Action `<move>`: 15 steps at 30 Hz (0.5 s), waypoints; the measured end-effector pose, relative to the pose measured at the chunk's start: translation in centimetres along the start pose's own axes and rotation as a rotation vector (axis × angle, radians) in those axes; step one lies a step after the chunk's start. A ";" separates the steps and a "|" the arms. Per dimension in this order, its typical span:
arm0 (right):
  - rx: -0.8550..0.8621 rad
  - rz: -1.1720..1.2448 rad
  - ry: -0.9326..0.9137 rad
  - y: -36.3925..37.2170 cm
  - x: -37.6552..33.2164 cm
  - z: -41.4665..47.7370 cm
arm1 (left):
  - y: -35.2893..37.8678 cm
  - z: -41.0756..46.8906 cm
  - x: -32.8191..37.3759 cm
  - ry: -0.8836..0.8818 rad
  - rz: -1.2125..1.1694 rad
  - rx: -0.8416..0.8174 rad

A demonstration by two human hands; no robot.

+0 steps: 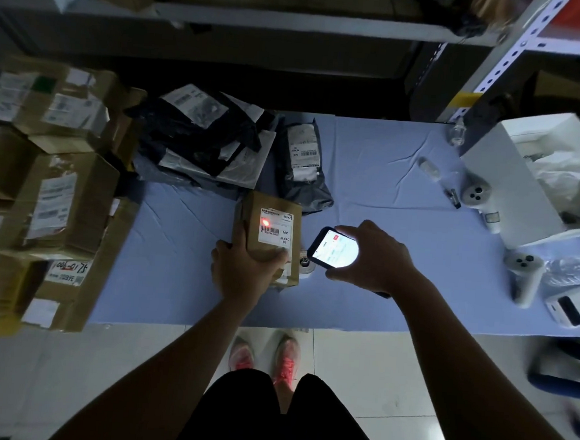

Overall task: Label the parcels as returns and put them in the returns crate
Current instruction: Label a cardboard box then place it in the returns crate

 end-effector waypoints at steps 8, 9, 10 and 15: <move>-0.019 -0.093 0.003 -1.0 1.1 -0.9 | 0.0 -0.3 0.7 -0.010 0.041 0.005; -0.018 -0.093 0.003 -1.2 1.2 -0.9 | -0.1 -0.4 0.8 -0.008 0.039 0.012; -0.015 -0.092 0.003 -1.3 1.3 -1.0 | 0.0 -0.4 0.9 -0.007 0.034 0.016; 0.002 -0.080 0.015 -1.7 2.1 -1.3 | 0.2 -0.5 0.9 -0.006 0.061 0.019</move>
Point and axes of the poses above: each hand's wrist, its own z-axis towards the middle knuckle, its own y-axis out of the palm, x = y × z, the point moved 4 cm from there along z, towards the middle knuckle, and after that the axes turned 9 degrees about -x, right-handed, at the moved point
